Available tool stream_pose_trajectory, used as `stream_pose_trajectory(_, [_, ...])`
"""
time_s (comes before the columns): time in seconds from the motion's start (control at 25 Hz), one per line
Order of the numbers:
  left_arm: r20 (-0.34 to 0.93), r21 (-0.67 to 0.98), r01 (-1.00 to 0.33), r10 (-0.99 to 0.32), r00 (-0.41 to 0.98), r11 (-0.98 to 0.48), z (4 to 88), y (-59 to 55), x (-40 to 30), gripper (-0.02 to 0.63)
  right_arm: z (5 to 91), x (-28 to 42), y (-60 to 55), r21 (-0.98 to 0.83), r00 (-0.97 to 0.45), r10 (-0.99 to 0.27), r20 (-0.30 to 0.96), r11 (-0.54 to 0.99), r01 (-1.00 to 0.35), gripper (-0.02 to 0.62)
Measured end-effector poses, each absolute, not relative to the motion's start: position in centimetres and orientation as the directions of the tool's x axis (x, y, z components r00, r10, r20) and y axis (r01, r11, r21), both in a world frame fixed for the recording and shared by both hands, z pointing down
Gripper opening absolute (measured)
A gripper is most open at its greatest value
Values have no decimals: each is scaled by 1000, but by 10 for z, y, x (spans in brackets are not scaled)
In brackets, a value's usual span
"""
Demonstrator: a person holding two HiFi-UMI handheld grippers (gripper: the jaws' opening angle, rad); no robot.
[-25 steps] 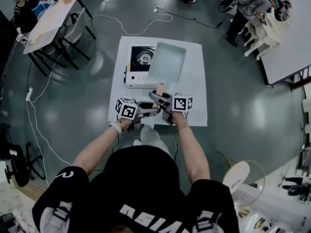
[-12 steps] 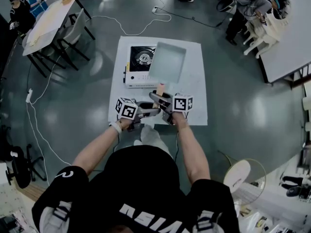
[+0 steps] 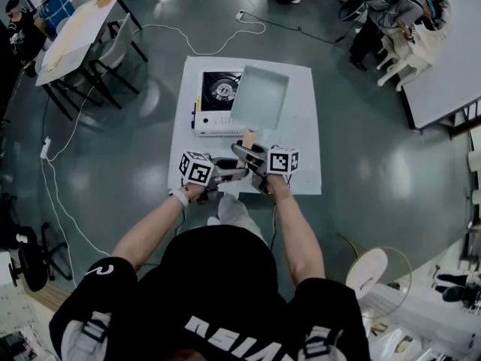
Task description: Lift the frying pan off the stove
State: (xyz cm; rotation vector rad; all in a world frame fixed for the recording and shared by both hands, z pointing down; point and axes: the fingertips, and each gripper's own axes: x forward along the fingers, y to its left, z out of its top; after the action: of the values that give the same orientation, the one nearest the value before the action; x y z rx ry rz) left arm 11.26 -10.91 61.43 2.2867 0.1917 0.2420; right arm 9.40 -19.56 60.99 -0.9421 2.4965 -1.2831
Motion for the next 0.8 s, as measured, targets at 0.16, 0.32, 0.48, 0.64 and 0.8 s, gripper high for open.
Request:
stream_pose_trajectory(0.16, [115, 746, 56, 212, 971, -663, 614, -108, 112, 163, 609, 93, -195, -779, -787, -606, 116, 436, -451, 178])
stream_pose_trajectory(0.32, [114, 748, 55, 210, 971, -662, 614, -108, 112, 163, 610, 93, -195, -778, -788, -604, 120, 436, -453, 178])
stream_pose_trajectory(0.48, [114, 749, 55, 210, 971, -660, 615, -108, 112, 163, 610, 92, -194, -774, -788, -603, 123, 439, -457, 178])
stream_pose_trajectory(0.64, [122, 748, 48, 208, 970, -662, 616, -108, 111, 163, 610, 92, -195, -779, -788, -604, 120, 435, -452, 179])
stream_pose_trajectory(0.8, [114, 746, 55, 210, 971, -663, 617, -108, 112, 163, 612, 93, -194, -775, -786, -605, 130, 432, -461, 179])
